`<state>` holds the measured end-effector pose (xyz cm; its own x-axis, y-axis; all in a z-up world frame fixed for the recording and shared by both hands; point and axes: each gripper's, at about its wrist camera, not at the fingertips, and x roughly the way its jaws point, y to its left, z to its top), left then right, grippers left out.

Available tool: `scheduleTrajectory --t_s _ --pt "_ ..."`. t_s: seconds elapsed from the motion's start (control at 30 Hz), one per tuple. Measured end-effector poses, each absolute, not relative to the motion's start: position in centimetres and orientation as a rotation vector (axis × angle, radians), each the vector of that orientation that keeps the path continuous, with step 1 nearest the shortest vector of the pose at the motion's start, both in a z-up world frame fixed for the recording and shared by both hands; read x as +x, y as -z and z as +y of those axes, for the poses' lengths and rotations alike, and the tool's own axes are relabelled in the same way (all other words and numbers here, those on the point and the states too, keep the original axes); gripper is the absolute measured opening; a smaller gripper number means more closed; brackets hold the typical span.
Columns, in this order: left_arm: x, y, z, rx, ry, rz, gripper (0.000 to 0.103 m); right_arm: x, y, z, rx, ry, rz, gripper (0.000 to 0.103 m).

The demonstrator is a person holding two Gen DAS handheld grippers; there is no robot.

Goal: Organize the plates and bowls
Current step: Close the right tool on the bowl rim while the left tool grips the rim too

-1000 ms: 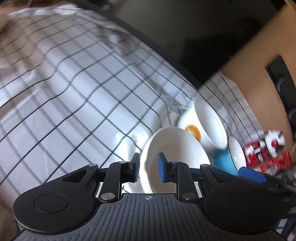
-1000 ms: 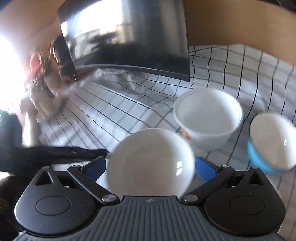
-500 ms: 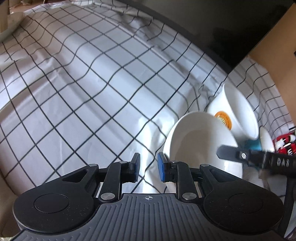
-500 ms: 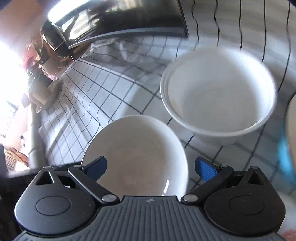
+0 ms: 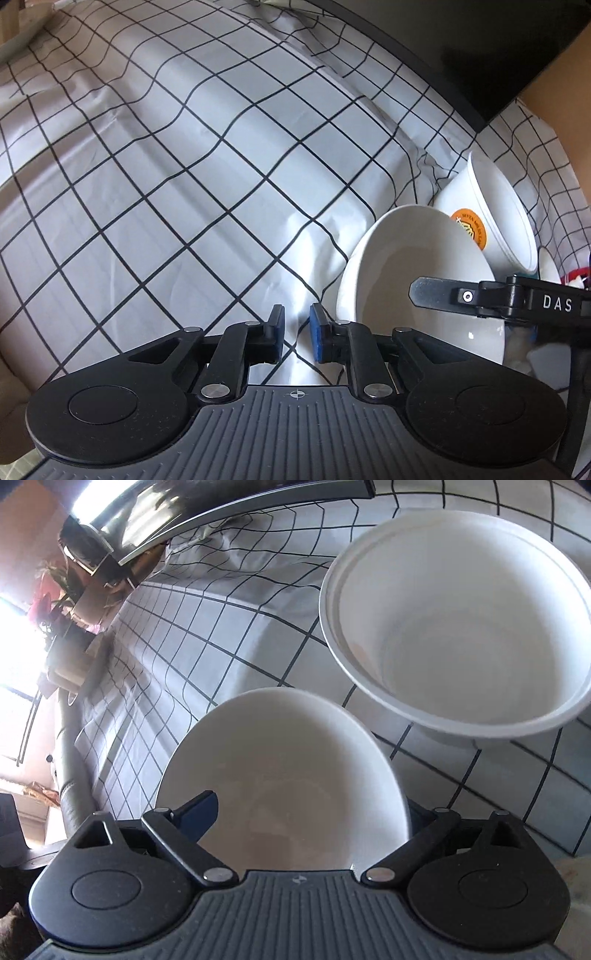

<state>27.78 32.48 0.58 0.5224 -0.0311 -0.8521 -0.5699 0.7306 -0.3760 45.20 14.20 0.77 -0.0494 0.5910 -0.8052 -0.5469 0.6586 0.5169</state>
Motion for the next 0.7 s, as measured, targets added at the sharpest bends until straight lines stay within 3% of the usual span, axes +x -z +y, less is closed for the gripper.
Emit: scheduleTrajectory --t_s 0.1,0.3,0.57,0.7 --pt "27.2 -0.9 32.9 -0.683 -0.367 0.984 0.007 44.6 -0.7 14.3 0.073 -0.947 1.363 0.098" --pt "23.9 -1.4 35.5 -0.822 -0.297 0.924 0.008 42.7 -0.8 15.3 0.07 -0.975 1.371 0.099" --pt "24.1 -1.9 34.8 -0.714 -0.261 0.931 0.009 42.9 -0.4 15.1 0.118 -0.985 1.39 0.102" --pt "23.6 -2.0 35.6 -0.786 -0.31 0.86 0.009 43.2 -0.3 15.3 0.129 -0.987 1.406 0.103"
